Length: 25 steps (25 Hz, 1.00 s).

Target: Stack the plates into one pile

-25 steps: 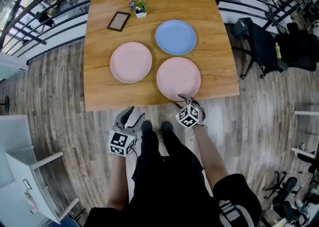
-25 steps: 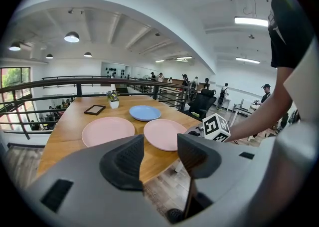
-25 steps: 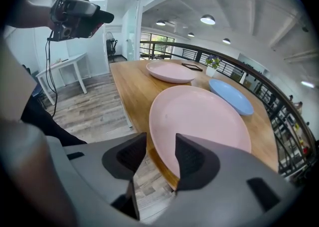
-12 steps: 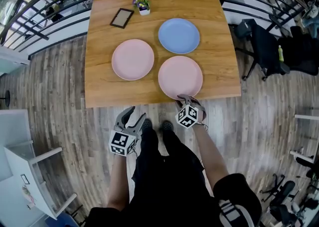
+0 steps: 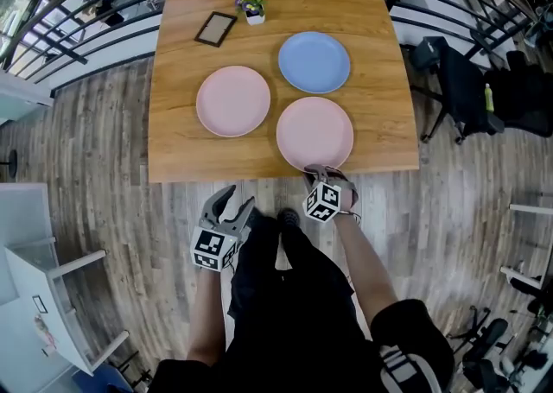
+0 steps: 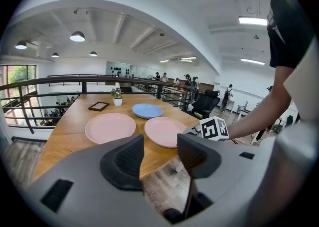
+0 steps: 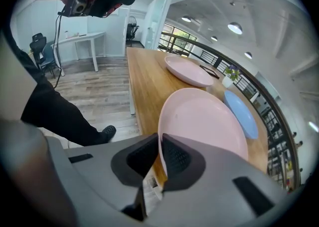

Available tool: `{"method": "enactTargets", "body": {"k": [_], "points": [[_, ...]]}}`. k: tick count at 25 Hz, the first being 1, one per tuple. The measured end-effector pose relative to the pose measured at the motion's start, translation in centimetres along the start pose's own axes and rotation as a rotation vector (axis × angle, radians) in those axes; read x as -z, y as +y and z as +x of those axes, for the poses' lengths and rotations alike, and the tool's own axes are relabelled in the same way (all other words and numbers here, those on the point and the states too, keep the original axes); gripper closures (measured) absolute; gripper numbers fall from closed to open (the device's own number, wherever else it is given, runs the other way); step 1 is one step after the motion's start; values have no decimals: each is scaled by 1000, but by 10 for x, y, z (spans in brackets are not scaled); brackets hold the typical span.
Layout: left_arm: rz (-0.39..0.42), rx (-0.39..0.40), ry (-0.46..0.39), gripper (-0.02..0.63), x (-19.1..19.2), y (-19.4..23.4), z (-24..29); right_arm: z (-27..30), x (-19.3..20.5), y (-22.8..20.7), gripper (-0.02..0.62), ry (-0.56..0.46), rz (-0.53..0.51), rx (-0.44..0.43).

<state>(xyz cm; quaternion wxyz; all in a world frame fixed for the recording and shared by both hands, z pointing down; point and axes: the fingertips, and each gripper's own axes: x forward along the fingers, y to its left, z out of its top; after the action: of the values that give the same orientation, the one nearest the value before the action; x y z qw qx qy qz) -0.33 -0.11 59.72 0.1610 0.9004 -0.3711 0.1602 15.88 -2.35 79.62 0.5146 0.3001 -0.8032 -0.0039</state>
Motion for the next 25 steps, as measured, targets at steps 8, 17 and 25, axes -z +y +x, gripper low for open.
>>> {"method": "enactTargets", "body": {"k": [8, 17, 25], "points": [[-13, -33, -14, 387, -1, 4, -9, -5, -16, -6, 574, -19, -49, 16], [-15, -30, -22, 387, -1, 0, -10, -9, -15, -9, 575, 18, -112, 54], [-2, -16, -31, 387, -7, 2, -9, -15, -20, -11, 575, 29, -135, 86]]}}
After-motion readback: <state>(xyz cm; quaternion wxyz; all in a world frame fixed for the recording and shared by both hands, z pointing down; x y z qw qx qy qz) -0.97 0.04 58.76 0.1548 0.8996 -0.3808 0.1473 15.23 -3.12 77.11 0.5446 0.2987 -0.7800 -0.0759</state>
